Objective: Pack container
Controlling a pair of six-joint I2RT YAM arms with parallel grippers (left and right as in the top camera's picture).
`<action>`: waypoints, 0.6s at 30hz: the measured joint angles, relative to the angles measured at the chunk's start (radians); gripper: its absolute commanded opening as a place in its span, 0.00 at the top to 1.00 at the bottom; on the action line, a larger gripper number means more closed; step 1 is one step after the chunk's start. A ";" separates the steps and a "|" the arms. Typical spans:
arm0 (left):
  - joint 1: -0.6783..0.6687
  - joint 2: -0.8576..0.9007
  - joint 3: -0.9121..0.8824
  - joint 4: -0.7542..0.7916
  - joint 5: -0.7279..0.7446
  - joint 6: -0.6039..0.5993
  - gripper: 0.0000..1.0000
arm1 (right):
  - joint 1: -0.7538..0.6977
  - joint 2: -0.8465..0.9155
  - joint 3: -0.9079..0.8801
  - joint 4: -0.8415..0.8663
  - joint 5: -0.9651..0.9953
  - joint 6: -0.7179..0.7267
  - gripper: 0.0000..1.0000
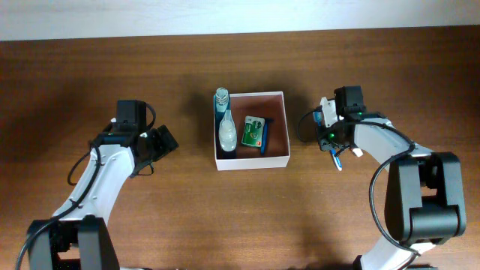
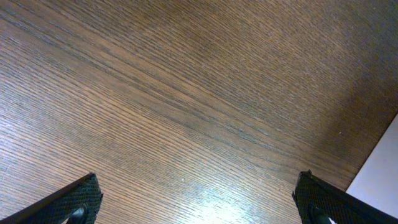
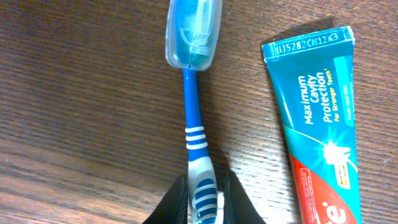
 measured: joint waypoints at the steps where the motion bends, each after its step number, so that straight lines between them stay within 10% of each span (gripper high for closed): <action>1: 0.000 0.000 0.000 0.000 0.000 0.000 0.01 | 0.000 0.000 0.000 0.000 0.000 0.000 0.90; 18: 0.000 0.000 0.000 0.000 0.000 0.000 0.01 | -0.001 0.000 0.019 -0.053 -0.026 0.017 0.96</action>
